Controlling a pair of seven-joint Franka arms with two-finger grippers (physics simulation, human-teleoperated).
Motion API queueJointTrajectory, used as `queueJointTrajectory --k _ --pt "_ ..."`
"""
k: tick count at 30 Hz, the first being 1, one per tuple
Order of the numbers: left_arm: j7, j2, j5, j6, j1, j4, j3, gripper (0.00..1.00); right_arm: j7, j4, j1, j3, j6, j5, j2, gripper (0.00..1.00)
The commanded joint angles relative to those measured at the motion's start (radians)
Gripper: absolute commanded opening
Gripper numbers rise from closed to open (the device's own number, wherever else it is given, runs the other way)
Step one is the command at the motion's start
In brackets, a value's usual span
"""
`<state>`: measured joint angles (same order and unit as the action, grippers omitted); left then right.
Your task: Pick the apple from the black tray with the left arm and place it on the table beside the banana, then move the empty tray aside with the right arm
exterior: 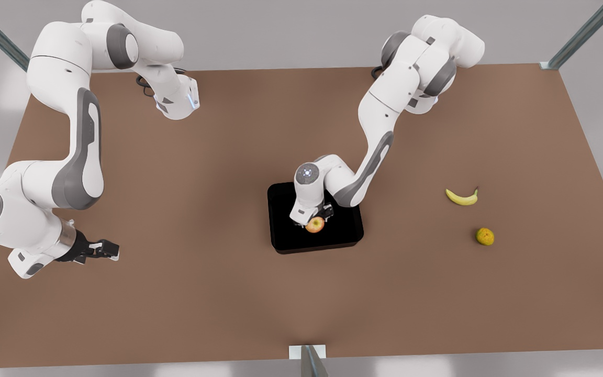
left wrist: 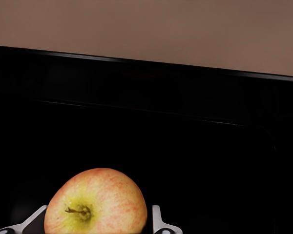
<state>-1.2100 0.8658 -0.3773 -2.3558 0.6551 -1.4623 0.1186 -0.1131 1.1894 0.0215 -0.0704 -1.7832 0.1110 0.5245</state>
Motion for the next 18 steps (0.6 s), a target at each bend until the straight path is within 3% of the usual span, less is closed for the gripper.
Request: queueJointTrajectory --k 1,2,3,6,8,10,13,15,18 --pt "-0.072 0.004 -0.014 -0.033 0.0 -0.001 0.0 1.0 -0.003 -0.001 0.0 0.0 0.001 0.001 -0.001 1.0" --pt "-0.077 0.004 -0.014 -0.031 0.0 -0.001 0.0 0.91 -0.003 -0.001 0.0 0.0 0.001 0.001 -0.001 1.0" --pt "-0.08 0.004 -0.014 -0.028 0.0 -0.001 0.0 0.72 -0.003 -0.001 0.0 0.0 0.001 0.001 -0.001 1.0" --pt "-0.092 -0.007 -0.012 -0.013 0.003 -0.009 0.0 0.72 -0.003 -0.001 0.0 0.0 0.001 0.001 -0.001 1.0" --pt "-0.099 -0.066 -0.009 0.111 0.006 -0.012 0.003 0.72 -0.003 -0.001 0.0 0.0 0.001 0.001 -0.001 1.0" --pt "-0.001 -0.218 0.049 0.167 -0.025 -0.113 0.004 0.72 -0.003 -0.001 0.0 0.0 0.001 0.001 -0.001 1.0" --pt "0.518 -0.441 0.221 0.466 -0.207 -0.139 0.003 0.72 0.144 -0.01 0.069 0.006 0.036 -0.004 -0.003 1.0" --pt "0.716 -0.453 0.222 0.454 -0.311 -0.182 0.003 0.72 0.374 -0.079 0.207 0.001 0.123 -0.03 -0.003 1.0" --pt "0.987 -0.468 0.222 0.172 -0.5 -0.38 0.0 0.72 0.664 -0.096 0.411 0.003 0.123 -0.065 -0.001 1.0"
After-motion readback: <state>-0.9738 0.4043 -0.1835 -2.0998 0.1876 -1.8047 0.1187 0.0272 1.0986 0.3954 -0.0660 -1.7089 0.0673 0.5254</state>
